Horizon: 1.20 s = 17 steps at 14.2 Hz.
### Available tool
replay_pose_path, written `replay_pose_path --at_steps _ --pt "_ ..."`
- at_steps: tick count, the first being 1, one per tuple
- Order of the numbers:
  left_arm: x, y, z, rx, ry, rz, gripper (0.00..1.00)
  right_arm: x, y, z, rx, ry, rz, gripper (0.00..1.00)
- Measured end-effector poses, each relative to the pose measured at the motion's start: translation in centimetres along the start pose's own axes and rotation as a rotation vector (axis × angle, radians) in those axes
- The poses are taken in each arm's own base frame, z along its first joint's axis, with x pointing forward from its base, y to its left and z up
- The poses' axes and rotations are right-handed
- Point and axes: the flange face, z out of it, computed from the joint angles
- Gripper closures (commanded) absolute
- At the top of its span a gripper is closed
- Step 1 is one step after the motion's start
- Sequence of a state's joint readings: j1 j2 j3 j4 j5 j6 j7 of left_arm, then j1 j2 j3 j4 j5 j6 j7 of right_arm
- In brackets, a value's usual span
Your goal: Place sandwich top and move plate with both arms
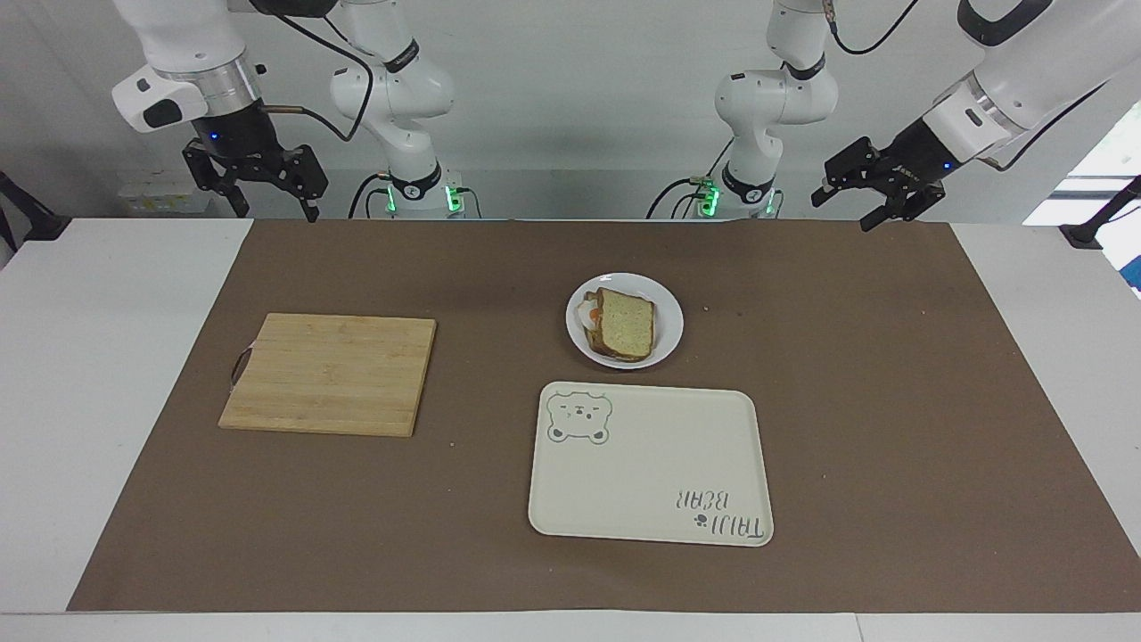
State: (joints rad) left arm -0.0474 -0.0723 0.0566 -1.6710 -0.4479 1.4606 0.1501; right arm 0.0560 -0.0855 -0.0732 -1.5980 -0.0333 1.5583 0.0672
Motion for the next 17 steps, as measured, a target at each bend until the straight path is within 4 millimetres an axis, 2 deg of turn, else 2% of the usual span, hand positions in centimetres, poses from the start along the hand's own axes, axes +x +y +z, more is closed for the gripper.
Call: replay_pose_path --at_steps 3,9,13,17 --pt "0.0 -0.6 1.9 -0.048 -0.002 0.026 0.00 0.0 -0.1 0.0 0.000 -0.002 -0.002 0.00" --pt "-0.7 -2.1 8.0 -0.094 0.021 0.093 0.00 -0.9 -0.3 0.2 0.002 -0.072 -0.007 0.00" --pt "-0.4 -1.9 13.6 -0.093 0.051 0.102 0.00 -0.9 -0.4 0.1 0.003 -0.072 -0.009 0.00" --pt "-0.8 -3.8 19.6 -0.175 0.071 0.097 0.00 -0.9 -0.4 0.1 0.004 -0.071 -0.009 0.00"
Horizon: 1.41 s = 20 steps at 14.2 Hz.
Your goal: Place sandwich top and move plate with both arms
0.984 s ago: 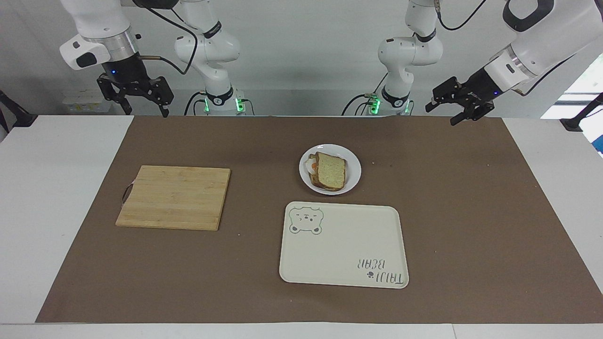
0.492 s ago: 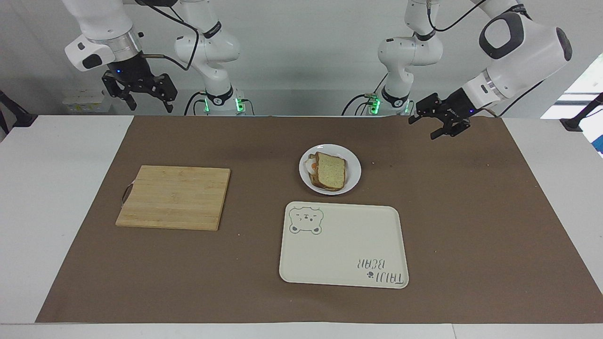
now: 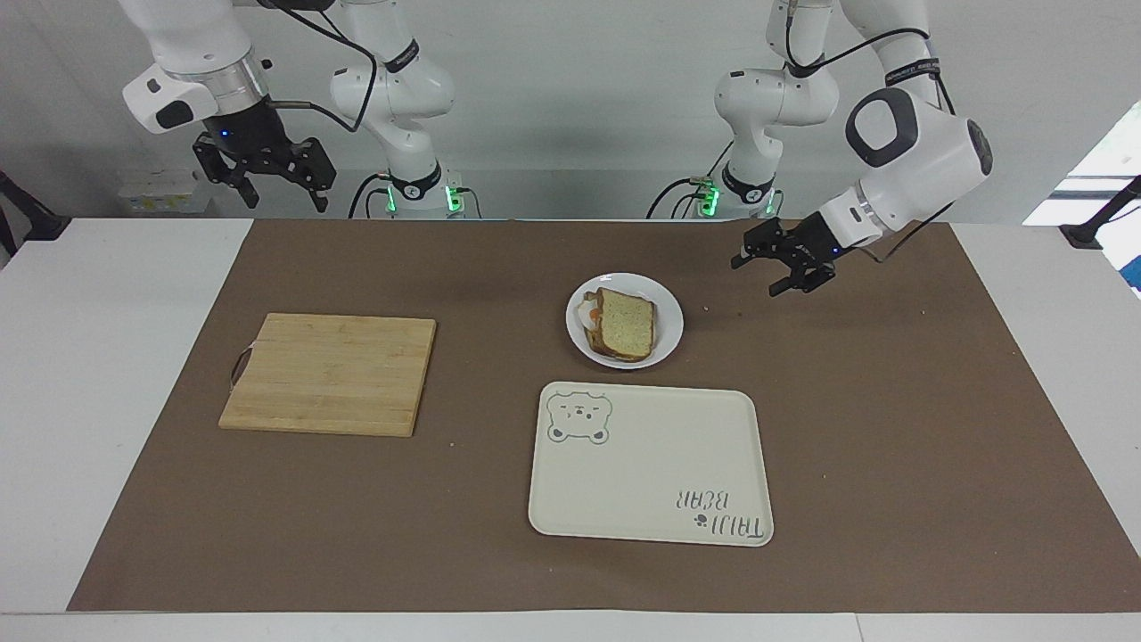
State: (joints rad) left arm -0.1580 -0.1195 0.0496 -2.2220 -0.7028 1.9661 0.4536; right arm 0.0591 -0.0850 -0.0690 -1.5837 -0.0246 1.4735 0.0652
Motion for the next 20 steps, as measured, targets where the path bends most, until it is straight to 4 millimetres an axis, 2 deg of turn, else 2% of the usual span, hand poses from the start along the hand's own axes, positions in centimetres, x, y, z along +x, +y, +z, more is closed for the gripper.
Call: replay_pose_path --at_steps 5,10,12,17,19,20 --pt "0.2 -1.6 7.1 0.011 -0.003 0.016 0.00 0.0 0.0 0.0 0.000 0.000 0.000 0.00" --pt "-0.4 0.2 13.2 0.003 0.017 -0.003 0.00 0.0 0.0 0.0 0.000 0.000 0.000 0.00" --pt "-0.7 0.1 14.3 -0.002 0.016 -0.010 0.00 0.0 0.0 0.0 0.000 0.000 0.000 0.00" --pt "-1.6 -1.7 15.5 0.005 0.009 -0.012 0.01 0.0 0.0 0.0 0.000 0.000 0.000 0.00" --pt "-1.7 -2.0 15.8 0.007 0.006 -0.014 0.29 0.0 0.0 0.0 0.000 0.000 0.000 0.00" --pt "-1.8 -2.1 15.9 0.006 0.004 -0.018 0.34 0.0 0.0 0.0 0.000 0.000 0.000 0.00"
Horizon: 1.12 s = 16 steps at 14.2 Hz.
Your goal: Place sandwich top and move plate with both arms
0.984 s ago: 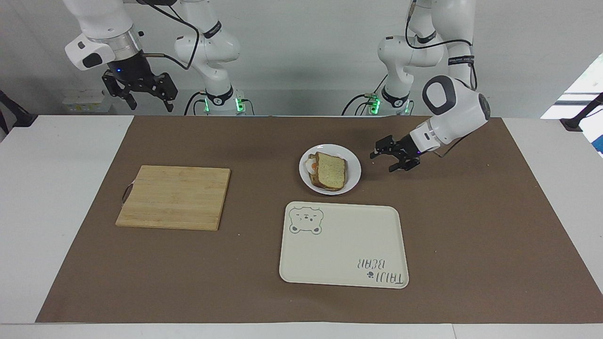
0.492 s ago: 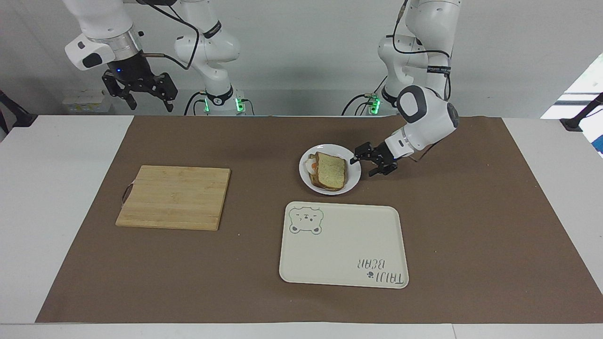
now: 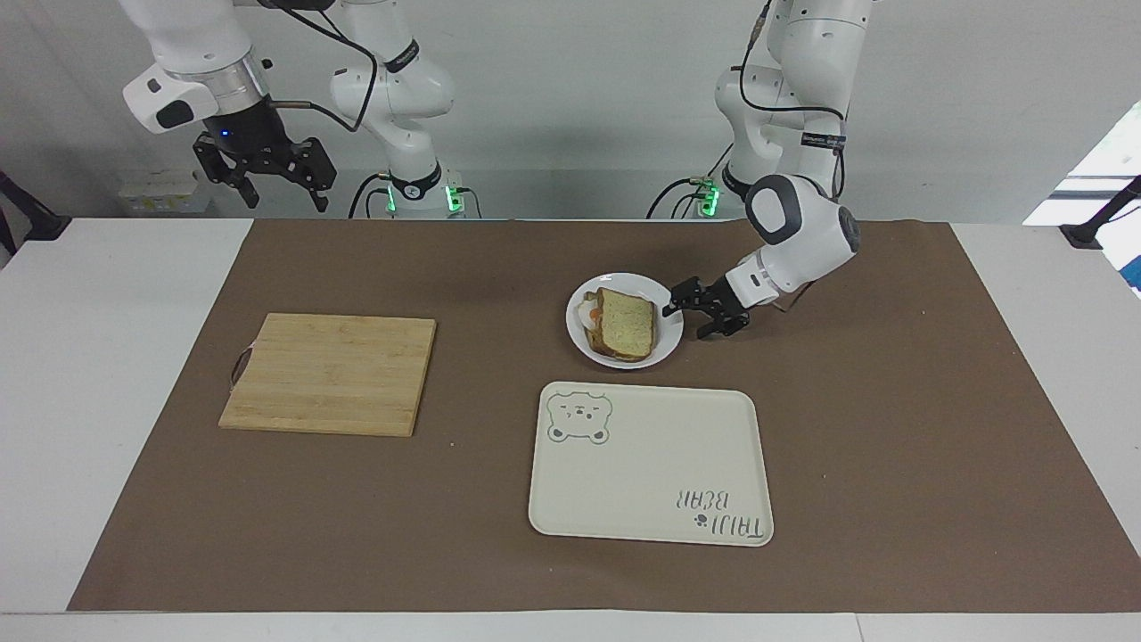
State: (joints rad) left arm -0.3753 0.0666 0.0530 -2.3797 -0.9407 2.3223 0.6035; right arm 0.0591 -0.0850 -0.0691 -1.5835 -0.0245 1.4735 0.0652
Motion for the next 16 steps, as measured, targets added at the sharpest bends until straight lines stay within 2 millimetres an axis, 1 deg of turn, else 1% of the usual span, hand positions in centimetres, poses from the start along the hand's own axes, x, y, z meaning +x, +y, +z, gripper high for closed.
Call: replay_pose_path --at_steps 3,5,6,7,8,9,10,11,12,16 --pt "-0.7 -0.4 0.6 -0.043 0.017 -0.040 0.34 0.0 0.0 0.0 0.000 0.000 0.000 0.00" --pt "-0.8 -0.3 0.8 -0.065 0.027 -0.052 0.34 0.0 0.0 0.0 0.000 0.000 0.000 0.00" --pt "-0.9 -0.2 0.9 -0.072 0.030 -0.058 0.41 0.0 0.0 0.0 0.000 0.000 0.000 0.00" --pt "-1.0 -0.2 1.0 -0.081 0.033 -0.062 0.53 0.0 0.0 0.0 0.000 0.000 0.000 0.00" --pt "-1.2 -0.2 1.2 -0.090 0.037 -0.062 0.69 0.0 0.0 0.0 0.000 0.000 0.000 0.00" --pt "-1.5 -0.2 1.3 -0.099 0.041 -0.061 0.82 0.0 0.0 0.0 0.000 0.000 0.000 0.00" --pt "-1.8 -0.3 1.4 -0.104 0.042 -0.059 0.91 0.0 0.0 0.0 0.000 0.000 0.000 0.00" --pt "-2.0 -0.4 1.5 -0.107 0.042 -0.058 0.97 0.0 0.0 0.0 0.000 0.000 0.000 0.00" --pt "-2.2 -0.5 1.5 -0.109 0.043 -0.058 1.00 0.0 0.0 0.0 0.000 0.000 0.000 0.00" --pt "-2.2 0.1 0.8 -0.128 0.058 -0.052 1.00 0.0 0.0 0.0 0.000 0.000 0.000 0.00"
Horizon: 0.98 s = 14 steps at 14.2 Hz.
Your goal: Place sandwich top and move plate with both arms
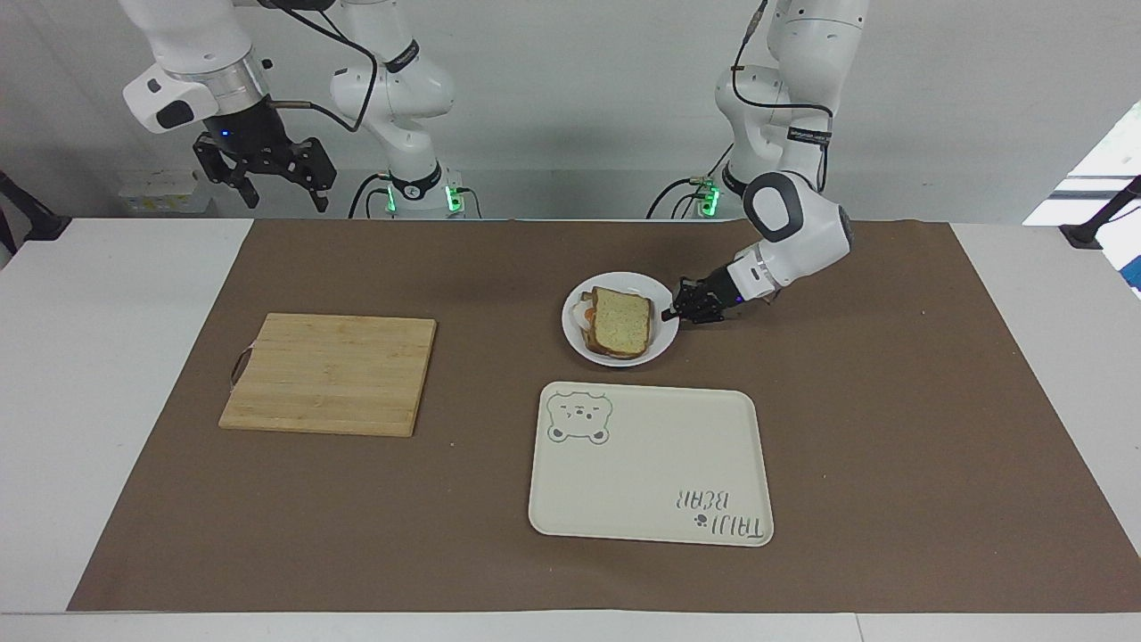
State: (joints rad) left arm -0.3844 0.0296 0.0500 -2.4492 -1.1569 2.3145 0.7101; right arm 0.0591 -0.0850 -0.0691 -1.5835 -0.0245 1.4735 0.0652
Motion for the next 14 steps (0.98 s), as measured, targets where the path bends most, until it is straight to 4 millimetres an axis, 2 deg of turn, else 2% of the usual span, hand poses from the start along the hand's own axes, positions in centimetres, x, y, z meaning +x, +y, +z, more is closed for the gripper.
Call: replay_pose_path --at_steps 4,6,9,12,14 --pt "0.1 0.1 -0.1 -0.008 0.003 -0.003 1.00 0.0 0.0 0.0 0.000 0.000 0.000 0.00" --pt "0.8 0.5 -0.8 -0.025 0.016 0.000 1.00 0.0 0.0 0.0 0.000 0.000 0.000 0.00" --pt "2.7 -0.1 -3.6 -0.072 0.048 -0.016 1.00 0.0 0.0 0.0 0.000 0.000 0.000 0.00" --pt "4.8 -1.1 -7.5 -0.124 0.093 -0.034 1.00 0.0 0.0 0.0 0.000 0.000 0.000 0.00" --pt "6.9 -1.7 -10.0 -0.148 0.130 -0.034 1.00 0.0 0.0 0.0 0.000 0.000 0.000 0.00"
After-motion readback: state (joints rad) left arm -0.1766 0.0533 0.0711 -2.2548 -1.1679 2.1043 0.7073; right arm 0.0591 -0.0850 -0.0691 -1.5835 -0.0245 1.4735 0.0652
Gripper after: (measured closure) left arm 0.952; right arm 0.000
